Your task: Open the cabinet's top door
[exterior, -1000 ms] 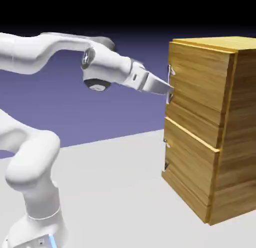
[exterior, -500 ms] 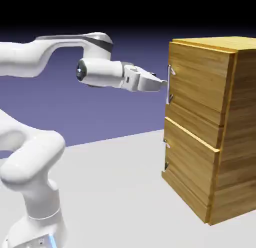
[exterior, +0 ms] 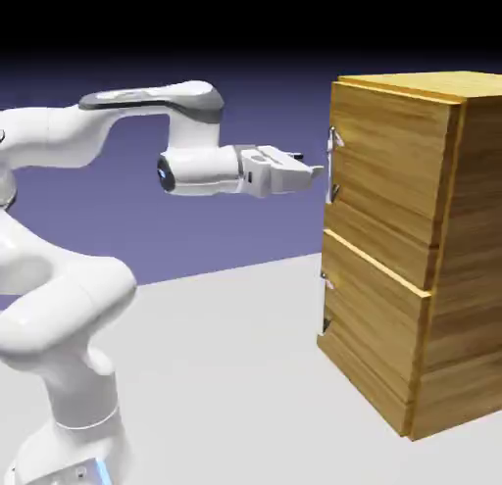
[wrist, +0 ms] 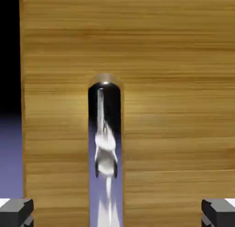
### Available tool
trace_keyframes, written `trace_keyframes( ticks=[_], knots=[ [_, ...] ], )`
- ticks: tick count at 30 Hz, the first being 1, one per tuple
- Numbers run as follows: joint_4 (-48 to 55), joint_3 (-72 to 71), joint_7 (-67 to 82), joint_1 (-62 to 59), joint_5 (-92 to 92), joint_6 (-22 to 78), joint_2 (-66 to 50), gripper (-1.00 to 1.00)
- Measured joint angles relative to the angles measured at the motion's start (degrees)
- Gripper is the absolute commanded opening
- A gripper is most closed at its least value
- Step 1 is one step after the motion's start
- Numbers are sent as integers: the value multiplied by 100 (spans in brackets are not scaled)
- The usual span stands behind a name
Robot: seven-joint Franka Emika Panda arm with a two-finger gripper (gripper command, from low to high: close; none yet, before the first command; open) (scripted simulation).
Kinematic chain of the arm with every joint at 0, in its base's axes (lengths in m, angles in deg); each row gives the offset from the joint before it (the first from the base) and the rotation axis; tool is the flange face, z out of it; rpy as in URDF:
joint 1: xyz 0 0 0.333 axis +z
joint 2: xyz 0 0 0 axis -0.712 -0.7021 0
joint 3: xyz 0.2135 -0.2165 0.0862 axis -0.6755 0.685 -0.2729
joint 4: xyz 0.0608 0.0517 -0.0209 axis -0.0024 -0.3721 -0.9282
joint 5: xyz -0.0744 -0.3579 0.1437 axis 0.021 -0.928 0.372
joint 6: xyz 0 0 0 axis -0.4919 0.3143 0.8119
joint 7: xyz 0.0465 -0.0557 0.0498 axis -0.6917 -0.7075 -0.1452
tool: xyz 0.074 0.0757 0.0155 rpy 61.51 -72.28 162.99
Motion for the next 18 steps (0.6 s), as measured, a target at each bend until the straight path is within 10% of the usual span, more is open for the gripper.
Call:
trace_keyframes(
  ticks=[5,6,18],
  knots=[
    [570,-399,50,-821,112,203,-257,0],
    [698,-489,62,-1006,137,249,-315,-100],
    [-98,853,1710,635,245,745,-1330,-100]
  ],
)
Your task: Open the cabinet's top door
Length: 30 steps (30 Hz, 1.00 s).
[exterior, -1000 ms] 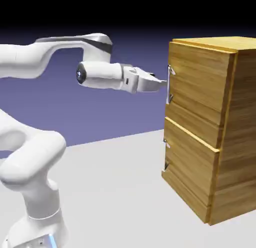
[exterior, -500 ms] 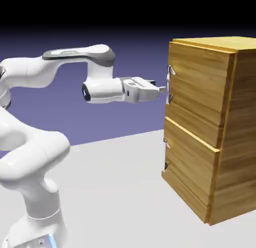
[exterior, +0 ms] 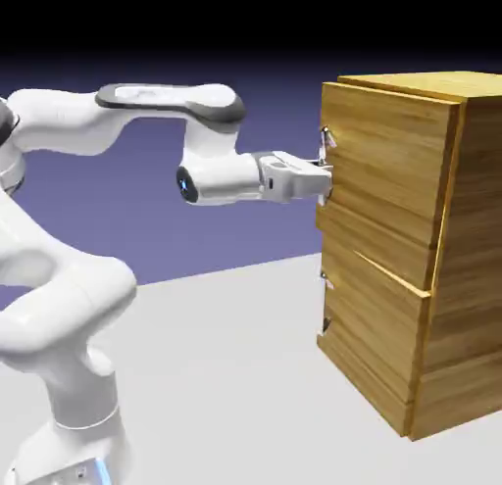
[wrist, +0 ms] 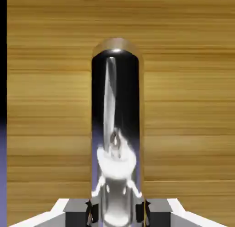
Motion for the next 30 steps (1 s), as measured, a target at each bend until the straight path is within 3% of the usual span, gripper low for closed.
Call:
trace_keyframes(
  ticks=[17,30],
  knots=[
    [-597,3410,2774,3529,38,-25,-1053,-100],
    [-1631,5537,1233,5365,-2927,88,101,-100]
  ],
)
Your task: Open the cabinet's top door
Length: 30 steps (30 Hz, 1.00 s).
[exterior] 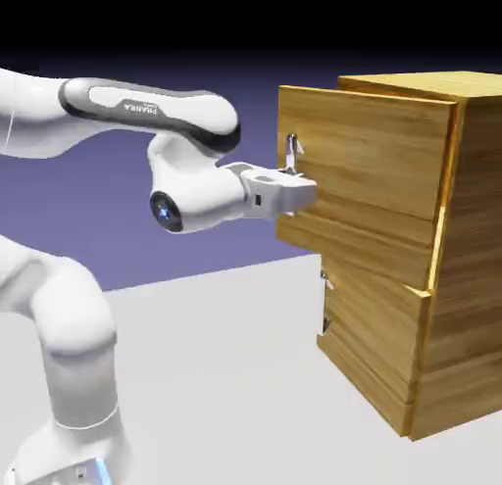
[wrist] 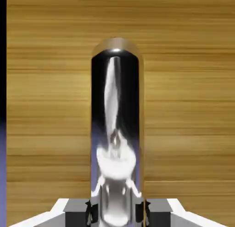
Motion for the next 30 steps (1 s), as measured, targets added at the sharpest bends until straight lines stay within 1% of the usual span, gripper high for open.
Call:
trace_keyframes(
  ticks=[8,16,23,30],
  knots=[
    [-473,1014,-1084,631,-1994,9,812,-100],
    [-857,1757,-2318,705,-3988,341,1510,-100],
    [-1038,2450,-3293,196,-5734,1355,1882,-100],
    [-753,3582,-3813,-314,-7429,2989,1814,-100]
  ],
)
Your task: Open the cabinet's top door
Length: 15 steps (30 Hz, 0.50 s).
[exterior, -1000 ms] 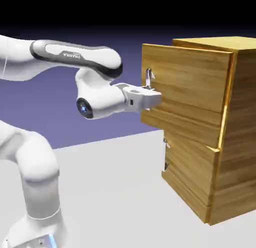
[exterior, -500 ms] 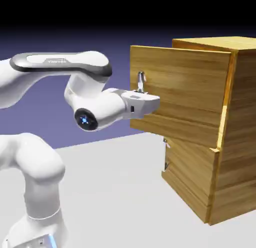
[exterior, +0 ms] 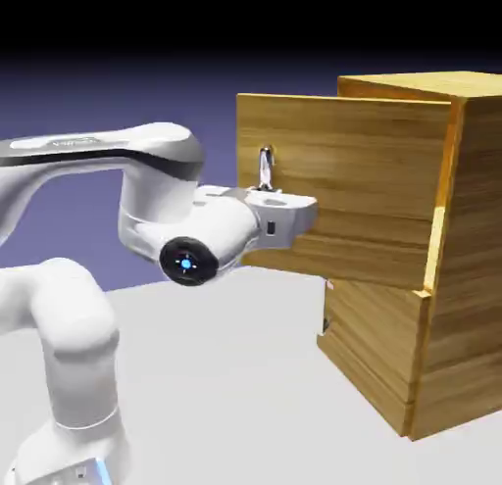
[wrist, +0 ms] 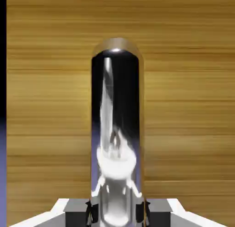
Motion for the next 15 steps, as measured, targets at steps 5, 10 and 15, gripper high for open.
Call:
trace_keyframes(
  ticks=[5,10,15],
  knots=[
    [586,938,-104,53,-1008,1246,-335,-100],
    [1473,1911,-125,564,-1836,2492,-753,-100],
    [2511,2821,-150,1415,-2453,3624,-1065,-100]
  ],
)
